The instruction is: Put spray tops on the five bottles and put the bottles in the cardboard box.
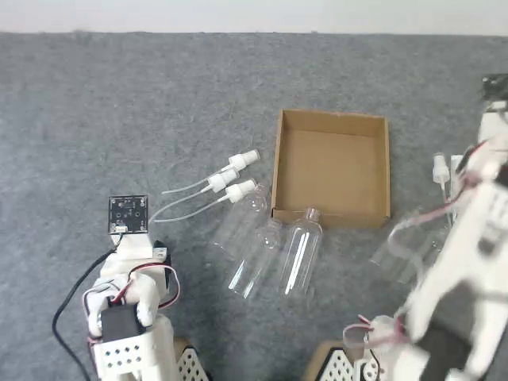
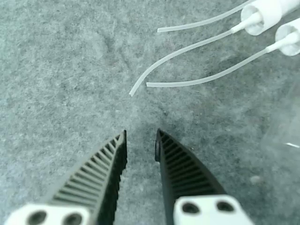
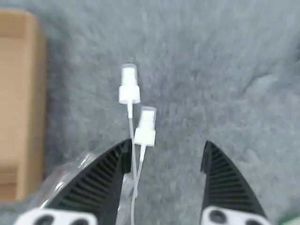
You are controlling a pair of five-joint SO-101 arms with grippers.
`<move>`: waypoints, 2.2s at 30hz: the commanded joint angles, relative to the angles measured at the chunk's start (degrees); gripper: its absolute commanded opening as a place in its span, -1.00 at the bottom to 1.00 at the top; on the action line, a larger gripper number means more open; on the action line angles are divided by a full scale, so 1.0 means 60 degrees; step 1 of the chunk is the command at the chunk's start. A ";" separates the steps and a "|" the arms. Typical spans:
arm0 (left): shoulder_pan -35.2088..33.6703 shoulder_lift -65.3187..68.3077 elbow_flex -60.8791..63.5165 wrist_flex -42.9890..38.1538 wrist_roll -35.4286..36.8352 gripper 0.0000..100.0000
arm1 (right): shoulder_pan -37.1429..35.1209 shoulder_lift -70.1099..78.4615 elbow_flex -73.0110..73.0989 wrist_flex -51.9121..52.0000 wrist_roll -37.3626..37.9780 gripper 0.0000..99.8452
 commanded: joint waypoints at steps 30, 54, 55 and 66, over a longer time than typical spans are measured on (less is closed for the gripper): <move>-0.0015 -0.0176 -0.0066 0.0044 -0.0073 -0.83 | 0.1253 0.6718 -0.5289 0.0505 -0.0161 -0.99; -0.0015 -0.0176 -0.0066 0.0044 -0.0088 -0.83 | -0.7524 0.0286 -0.6667 0.5736 -0.4586 -0.99; -0.0015 -0.0176 -0.0066 0.0044 -0.0088 -0.83 | -0.8007 0.0418 -0.6667 0.5546 -0.4835 -0.99; -0.0029 -0.0176 -0.0066 0.0044 -0.0088 -0.83 | -1.0498 0.3216 -0.6681 0.2513 -0.7795 -0.99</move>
